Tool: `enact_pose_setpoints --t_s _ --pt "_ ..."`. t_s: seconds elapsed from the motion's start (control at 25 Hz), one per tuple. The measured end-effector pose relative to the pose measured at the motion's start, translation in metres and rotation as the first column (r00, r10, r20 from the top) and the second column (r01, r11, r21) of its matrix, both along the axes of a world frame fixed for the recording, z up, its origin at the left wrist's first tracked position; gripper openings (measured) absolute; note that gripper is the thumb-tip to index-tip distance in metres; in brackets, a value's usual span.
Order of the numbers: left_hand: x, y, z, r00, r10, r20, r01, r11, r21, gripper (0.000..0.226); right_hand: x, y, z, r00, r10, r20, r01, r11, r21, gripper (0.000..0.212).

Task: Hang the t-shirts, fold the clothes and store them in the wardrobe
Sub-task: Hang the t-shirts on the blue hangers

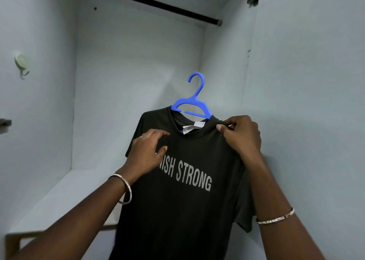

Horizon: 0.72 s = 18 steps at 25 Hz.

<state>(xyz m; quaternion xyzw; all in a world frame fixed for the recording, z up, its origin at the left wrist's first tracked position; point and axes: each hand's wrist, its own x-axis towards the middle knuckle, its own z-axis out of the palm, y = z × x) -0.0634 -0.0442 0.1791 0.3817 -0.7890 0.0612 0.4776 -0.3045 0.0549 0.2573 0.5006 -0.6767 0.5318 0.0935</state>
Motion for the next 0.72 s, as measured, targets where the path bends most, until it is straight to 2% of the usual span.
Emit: enact_pose_setpoints --t_s 0.4,0.72 --pt "-0.022 -0.162 0.119 1.000 -0.011 -0.009 0.009 0.977 -0.213 0.042 -0.023 -0.155 0.126 0.991 -0.093 -0.092 0.077 0.983 -0.168 0.024" --pt "-0.033 -0.248 0.209 0.997 0.067 -0.032 -0.073 0.944 -0.321 0.041 -0.046 -0.239 0.243 0.973 -0.189 -0.133 0.141 0.941 -0.307 0.021"
